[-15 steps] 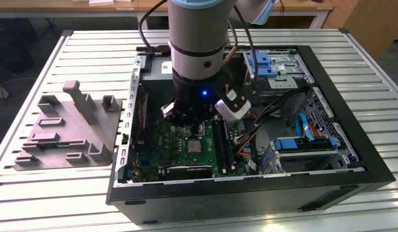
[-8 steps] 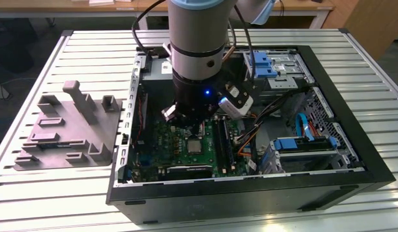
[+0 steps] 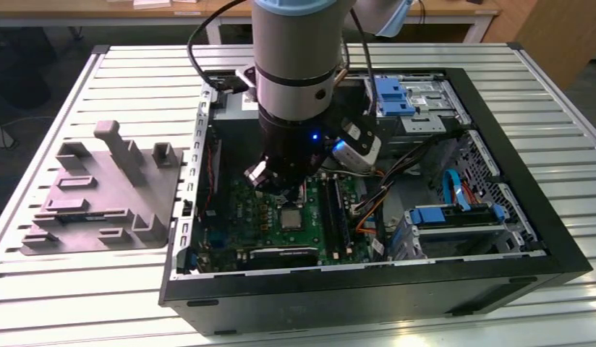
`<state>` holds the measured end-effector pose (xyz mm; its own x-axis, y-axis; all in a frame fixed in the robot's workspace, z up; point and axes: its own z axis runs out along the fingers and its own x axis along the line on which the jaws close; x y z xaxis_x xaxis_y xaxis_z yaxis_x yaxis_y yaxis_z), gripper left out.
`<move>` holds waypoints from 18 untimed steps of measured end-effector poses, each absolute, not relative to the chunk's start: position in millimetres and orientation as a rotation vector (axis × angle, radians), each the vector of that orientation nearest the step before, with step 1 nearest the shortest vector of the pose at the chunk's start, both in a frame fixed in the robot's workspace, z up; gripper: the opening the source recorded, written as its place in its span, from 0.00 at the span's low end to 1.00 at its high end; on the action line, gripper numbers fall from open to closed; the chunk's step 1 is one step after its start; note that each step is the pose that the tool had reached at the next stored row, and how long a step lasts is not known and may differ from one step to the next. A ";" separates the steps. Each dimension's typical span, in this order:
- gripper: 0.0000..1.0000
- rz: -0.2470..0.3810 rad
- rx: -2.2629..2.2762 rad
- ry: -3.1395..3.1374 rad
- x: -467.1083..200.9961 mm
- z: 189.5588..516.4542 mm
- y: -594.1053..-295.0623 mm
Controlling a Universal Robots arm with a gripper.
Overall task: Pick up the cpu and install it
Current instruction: 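Close the cpu cover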
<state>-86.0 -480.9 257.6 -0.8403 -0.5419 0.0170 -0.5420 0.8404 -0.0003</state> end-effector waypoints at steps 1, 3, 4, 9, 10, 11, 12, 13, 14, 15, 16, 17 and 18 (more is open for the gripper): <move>0.11 0.008 0.910 -2.990 -86.0 257.4 -480.9; 0.11 0.009 0.963 -2.973 -86.0 257.2 -480.9; 0.11 0.009 0.990 -2.965 -86.0 257.1 -480.9; 0.11 -0.077 1.048 -2.965 -86.0 256.5 -480.9; 0.11 -0.103 1.052 -2.969 -86.0 256.5 -480.9; 0.11 -0.128 1.056 -2.972 -86.0 256.4 -480.9; 0.11 -0.136 1.063 -2.971 -86.0 255.5 -480.9; 0.11 -0.137 1.083 -2.963 -86.1 254.5 -480.8; 0.11 -0.137 1.112 -2.951 -86.1 253.6 -480.9; 0.11 -0.137 1.138 -2.941 -86.0 252.6 -480.9; 0.11 -0.137 1.164 -2.929 -86.0 251.6 -480.9; 0.11 -0.137 1.190 -2.918 -86.0 250.6 -480.9; 0.11 -0.137 1.216 -2.907 -86.0 249.7 -480.9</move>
